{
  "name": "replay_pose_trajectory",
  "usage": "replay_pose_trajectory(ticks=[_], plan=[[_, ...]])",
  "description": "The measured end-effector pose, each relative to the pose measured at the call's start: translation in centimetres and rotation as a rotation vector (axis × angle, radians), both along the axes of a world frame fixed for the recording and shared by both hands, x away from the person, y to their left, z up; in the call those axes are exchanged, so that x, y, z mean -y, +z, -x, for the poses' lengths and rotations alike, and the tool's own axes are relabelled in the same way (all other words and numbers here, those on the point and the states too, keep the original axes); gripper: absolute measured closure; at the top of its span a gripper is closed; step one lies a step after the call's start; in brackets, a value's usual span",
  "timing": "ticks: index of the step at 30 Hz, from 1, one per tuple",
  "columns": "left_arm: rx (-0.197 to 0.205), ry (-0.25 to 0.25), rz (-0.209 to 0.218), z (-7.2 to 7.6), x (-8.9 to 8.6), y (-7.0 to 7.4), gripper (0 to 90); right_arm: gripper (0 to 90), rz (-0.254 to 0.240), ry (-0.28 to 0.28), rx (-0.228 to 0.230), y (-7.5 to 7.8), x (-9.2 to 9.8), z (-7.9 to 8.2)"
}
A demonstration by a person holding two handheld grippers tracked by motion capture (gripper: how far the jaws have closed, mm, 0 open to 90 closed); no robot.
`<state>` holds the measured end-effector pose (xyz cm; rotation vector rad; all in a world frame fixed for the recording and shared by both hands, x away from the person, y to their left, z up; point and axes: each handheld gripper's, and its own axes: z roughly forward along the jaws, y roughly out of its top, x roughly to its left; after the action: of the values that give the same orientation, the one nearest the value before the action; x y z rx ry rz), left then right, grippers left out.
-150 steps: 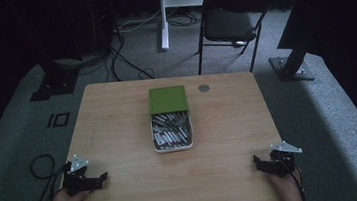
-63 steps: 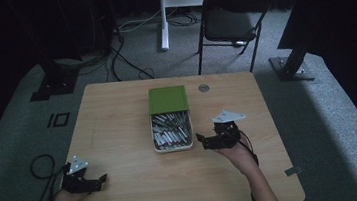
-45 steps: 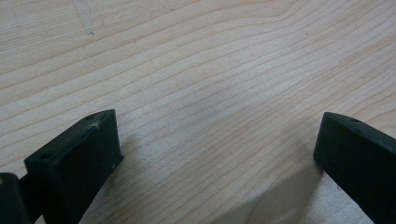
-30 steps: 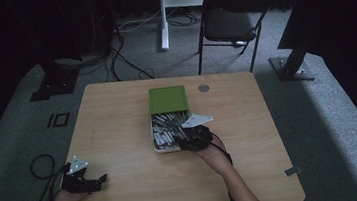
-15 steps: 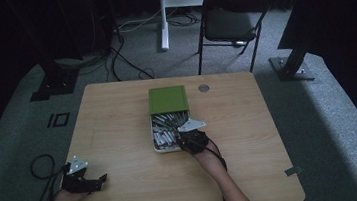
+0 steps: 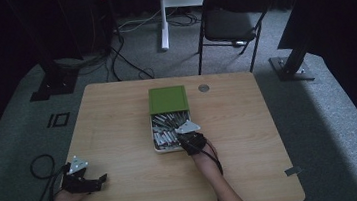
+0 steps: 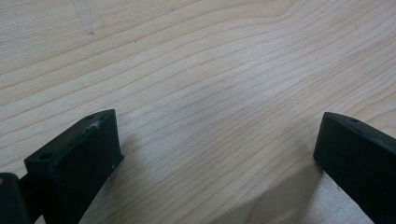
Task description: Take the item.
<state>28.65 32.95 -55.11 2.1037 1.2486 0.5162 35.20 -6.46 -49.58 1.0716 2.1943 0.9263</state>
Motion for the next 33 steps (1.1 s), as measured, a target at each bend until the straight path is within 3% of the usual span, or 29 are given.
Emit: replay_pose_trajectory(ticks=[2,7,17,24,33], plan=[[0.000,0.000,0.000,0.0,0.0,0.0,1.4,87.4,-0.010,0.000,0.000,0.1,0.1,0.0],[0.000,0.000,0.000,0.0,0.0,0.0,1.4,87.4,-0.118,0.005,-0.012,0.9,0.9,-0.2],[0.001,-0.001,0.000,0.0,0.0,0.0,1.4,88.1,-0.201,0.042,-0.008,3.3,1.9,0.2],[0.001,-0.001,0.000,0.0,0.0,0.0,1.4,88.7,-0.233,0.055,0.024,5.2,2.3,0.5],[0.001,-0.001,0.000,0.0,0.0,0.0,1.4,88.8,-0.319,0.057,0.086,8.7,4.1,0.7]])
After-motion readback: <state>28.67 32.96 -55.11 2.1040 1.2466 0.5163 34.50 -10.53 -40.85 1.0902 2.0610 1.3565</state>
